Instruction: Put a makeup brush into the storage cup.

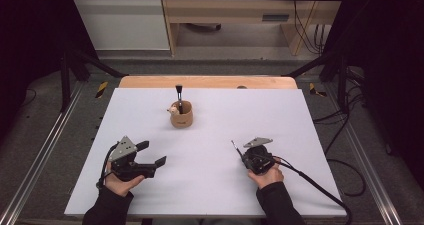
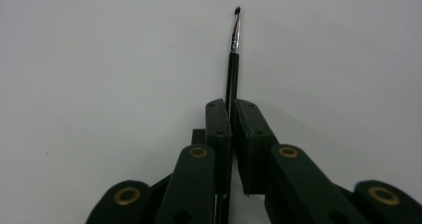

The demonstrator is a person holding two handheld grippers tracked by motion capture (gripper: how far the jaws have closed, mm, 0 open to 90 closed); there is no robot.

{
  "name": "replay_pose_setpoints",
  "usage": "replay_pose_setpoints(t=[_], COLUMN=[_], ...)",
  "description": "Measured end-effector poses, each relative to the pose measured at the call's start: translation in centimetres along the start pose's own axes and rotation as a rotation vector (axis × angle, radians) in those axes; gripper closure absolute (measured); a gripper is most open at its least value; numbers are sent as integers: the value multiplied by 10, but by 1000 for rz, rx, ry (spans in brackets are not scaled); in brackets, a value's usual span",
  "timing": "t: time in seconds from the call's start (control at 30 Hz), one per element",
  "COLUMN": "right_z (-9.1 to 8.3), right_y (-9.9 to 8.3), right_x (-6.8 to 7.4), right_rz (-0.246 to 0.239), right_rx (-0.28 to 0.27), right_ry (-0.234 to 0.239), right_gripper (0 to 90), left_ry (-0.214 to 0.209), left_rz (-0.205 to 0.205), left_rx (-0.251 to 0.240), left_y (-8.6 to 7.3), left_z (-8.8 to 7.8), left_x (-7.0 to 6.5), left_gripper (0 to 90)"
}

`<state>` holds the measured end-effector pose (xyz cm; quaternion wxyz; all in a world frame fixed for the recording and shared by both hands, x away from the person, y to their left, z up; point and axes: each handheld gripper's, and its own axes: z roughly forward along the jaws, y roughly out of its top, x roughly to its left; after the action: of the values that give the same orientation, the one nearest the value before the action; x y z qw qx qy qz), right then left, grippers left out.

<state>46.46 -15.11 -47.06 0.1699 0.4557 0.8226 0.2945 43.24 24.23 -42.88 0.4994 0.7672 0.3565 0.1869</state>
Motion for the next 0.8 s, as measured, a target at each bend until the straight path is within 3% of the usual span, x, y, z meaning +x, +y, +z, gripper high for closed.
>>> replay_pose_setpoints(t=[0.2, 0.37, 0.4, 0.57, 0.7, 0.8], right_z=[0, -4, -6, -13, -18, -19], right_y=[0, 3, 5, 11, 21, 30], right_x=[0, -2, -3, -6, -8, -9], right_rz=[-11, 8, 19, -14, -19, -15], right_rx=[-18, -25, -19, 9, 17, 56], right_ry=[-6, 9, 7, -3, -1, 8], right_gripper=[794, 719, 704, 610, 584, 571], left_ry=[0, -5, -6, -7, -8, -10], left_rz=[0, 1, 3, 4, 4, 2], left_rx=[0, 7, 8, 11, 15, 16], left_y=[0, 0, 0, 0, 0, 0], left_z=[0, 1, 1, 2, 2, 3], left_x=[0, 0, -1, -1, -1, -1], left_gripper=[133, 133, 133, 133, 131, 130])
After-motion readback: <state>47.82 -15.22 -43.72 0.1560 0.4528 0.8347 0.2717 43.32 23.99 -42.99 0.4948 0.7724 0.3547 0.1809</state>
